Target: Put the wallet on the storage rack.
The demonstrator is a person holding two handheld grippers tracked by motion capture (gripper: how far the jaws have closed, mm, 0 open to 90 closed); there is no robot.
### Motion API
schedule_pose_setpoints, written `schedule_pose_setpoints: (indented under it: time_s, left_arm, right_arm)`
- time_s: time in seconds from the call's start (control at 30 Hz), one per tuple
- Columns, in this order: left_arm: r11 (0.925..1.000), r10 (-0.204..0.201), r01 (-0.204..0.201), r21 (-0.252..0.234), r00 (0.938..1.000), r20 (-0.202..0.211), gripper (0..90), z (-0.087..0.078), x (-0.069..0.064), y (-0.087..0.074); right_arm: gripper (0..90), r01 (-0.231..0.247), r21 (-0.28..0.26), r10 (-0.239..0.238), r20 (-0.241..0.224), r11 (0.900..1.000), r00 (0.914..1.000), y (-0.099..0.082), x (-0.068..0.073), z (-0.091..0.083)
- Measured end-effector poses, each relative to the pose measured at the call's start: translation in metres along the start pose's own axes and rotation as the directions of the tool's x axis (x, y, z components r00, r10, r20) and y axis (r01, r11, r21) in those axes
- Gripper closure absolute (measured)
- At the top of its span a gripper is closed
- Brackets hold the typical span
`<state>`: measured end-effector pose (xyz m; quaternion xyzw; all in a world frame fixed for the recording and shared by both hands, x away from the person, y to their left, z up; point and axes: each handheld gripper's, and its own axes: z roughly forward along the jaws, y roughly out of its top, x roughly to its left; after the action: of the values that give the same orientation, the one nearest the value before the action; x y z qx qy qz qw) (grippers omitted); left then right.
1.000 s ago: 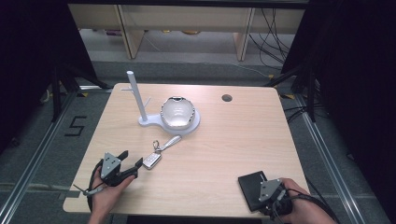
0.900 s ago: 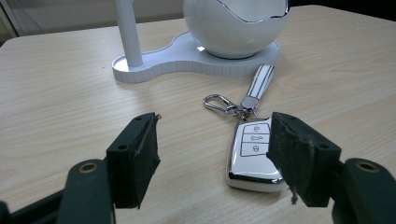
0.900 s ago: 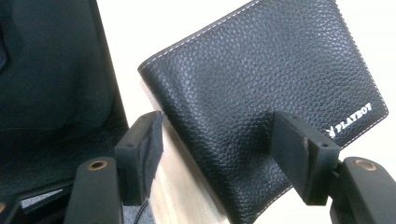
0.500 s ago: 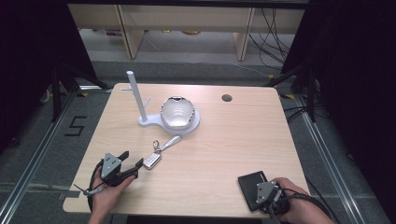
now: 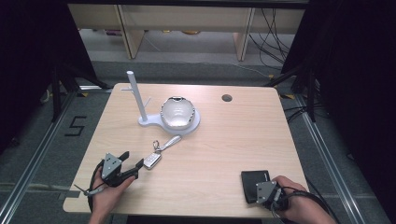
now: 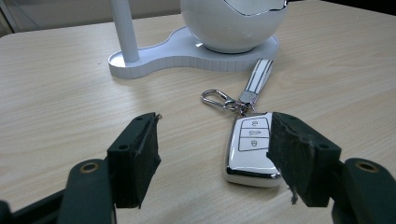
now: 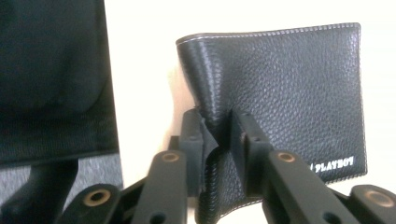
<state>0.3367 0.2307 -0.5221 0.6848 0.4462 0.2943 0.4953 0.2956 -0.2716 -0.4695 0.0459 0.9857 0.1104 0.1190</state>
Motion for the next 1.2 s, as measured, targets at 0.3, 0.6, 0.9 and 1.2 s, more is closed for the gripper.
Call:
schedule_pose_setpoints:
  time_s: [0.3,0.6,0.9,1.2]
  left_arm:
    - [1.0000,0.002,-0.002,-0.002,1.0000,0.001,32.7,0.000,-0.001,0.000]
    - [1.0000,0.003,-0.003,-0.004,1.0000,0.000,32.7,0.000,-0.001,0.000]
    - [1.0000,0.006,-0.006,-0.004,1.0000,0.000,33.0,0.000,-0.002,0.000]
    - [0.9998,0.009,-0.009,-0.016,1.0000,-0.003,33.4,-0.001,-0.004,0.000]
  right_arm:
    - [82.3,-0.081,-0.053,0.084,0.061,0.9953,0.9946,0.007,-0.011,-0.037]
    - [82.9,-0.150,-0.079,0.160,0.137,0.9854,0.9775,0.022,-0.046,-0.074]
    - [83.0,-0.209,-0.091,0.217,0.081,0.9736,0.9729,0.035,-0.080,-0.087]
    - [83.0,-0.245,-0.142,0.253,0.040,0.9590,0.9666,0.044,-0.089,-0.094]
